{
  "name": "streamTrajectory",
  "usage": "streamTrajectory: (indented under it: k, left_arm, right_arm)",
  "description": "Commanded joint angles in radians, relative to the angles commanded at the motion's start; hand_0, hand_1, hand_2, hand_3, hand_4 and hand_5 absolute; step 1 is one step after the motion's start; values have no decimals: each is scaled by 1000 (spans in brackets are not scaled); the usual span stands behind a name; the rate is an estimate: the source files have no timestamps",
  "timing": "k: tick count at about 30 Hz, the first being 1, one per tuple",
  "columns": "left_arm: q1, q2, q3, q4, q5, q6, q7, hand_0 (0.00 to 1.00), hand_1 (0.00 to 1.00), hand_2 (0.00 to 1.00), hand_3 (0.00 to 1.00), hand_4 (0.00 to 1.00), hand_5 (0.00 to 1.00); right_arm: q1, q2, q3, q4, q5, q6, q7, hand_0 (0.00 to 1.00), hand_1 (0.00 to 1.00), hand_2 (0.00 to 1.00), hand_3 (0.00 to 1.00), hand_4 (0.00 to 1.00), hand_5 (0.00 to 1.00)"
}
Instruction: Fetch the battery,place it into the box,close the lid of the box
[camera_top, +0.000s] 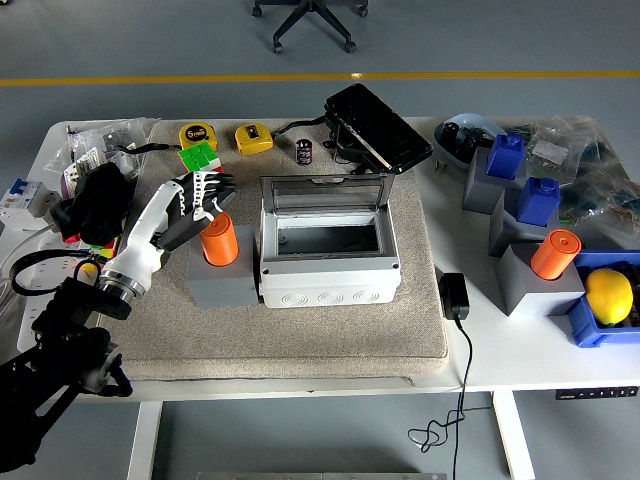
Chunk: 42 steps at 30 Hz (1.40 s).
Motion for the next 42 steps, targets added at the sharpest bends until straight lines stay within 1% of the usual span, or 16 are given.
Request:
streamTrajectory:
  k: [1, 2, 7, 8, 11, 13, 14, 19, 20, 25, 26, 31, 32, 37, 38, 42]
  left_arm:
    - [1, -1, 2, 1, 0, 0, -1, 698, 706, 686, 724, 998, 590]
    - [1, -2, 5, 4, 1, 0, -2, 684, 685, 671, 708, 998, 430]
    - [-9, 6, 29, 9, -8, 4, -8, 684, 685, 671, 708, 998, 430]
    - [-12, 8, 35, 8, -11, 7, -11, 642, 642, 600, 668, 998, 398]
    - [-16, 9, 50, 7, -16, 19, -18, 642, 642, 600, 668, 998, 398]
    - [-16, 5, 56, 13, -24, 25, -22, 642, 642, 600, 668, 998, 398]
    - [-16, 3, 58, 16, -28, 26, -23, 605, 605, 546, 540, 998, 333]
    - [-16, -3, 72, 34, -101, 33, -47, 605, 605, 546, 540, 998, 333]
    - [-16, -4, 75, 37, -114, 35, -52, 548, 527, 521, 515, 998, 267]
    - [-22, -4, 85, 59, -171, 35, -60, 548, 527, 521, 515, 998, 267]
    - [-24, -4, 88, 62, -179, 34, -61, 541, 495, 508, 502, 998, 212]
    - [-26, -6, 98, 75, -211, 35, -68, 541, 495, 508, 502, 998, 212]
    - [-26, -7, 99, 75, -214, 39, -71, 561, 488, 493, 478, 998, 60]
    - [-31, -18, 105, 86, -236, 53, -79, 561, 488, 493, 478, 998, 60]
    - [-32, -19, 106, 88, -239, 54, -80, 533, 455, 443, 448, 998, 2]
    - [-36, -29, 110, 94, -256, 61, -91, 533, 455, 443, 448, 998, 2]
  right_arm:
    - [0, 0, 1, 0, 0, 0, 0, 600, 625, 606, 546, 929, 467]
    - [-1, 0, 1, 1, -1, 0, 0, 600, 625, 606, 547, 929, 465]
    - [-1, -1, -1, -2, 0, 1, 0, 600, 625, 606, 547, 929, 465]
    - [-1, -1, -1, -2, 0, 0, 0, 599, 625, 607, 547, 929, 465]
    - [-1, -2, -1, -3, -1, 0, 0, 599, 625, 607, 547, 929, 465]
    - [0, -1, 0, -1, -2, 1, 1, 599, 625, 607, 547, 929, 465]
    - [1, -1, 1, -1, -3, 1, 1, 600, 625, 607, 547, 929, 466]
    - [2, 1, 1, 1, -4, 2, 1, 600, 625, 607, 547, 929, 466]
    - [1, 1, 2, 1, -5, 2, 1, 601, 625, 607, 548, 930, 465]
    - [0, 0, 1, 0, -6, 2, 1, 601, 625, 607, 548, 930, 465]
    - [0, 0, 1, 0, -6, 2, 1, 602, 625, 607, 547, 929, 466]
    - [1, 1, 4, 1, -7, 2, 2, 602, 625, 607, 547, 929, 466]
    - [1, 1, 5, 1, -8, 2, 2, 602, 625, 606, 547, 930, 466]
    - [1, 2, 3, 1, -8, 1, 3, 602, 625, 606, 547, 930, 466]
    - [1, 2, 3, 1, -8, 1, 3, 601, 625, 607, 547, 930, 464]
    - [-1, 3, 1, 1, -7, 1, 3, 601, 625, 607, 547, 930, 464]
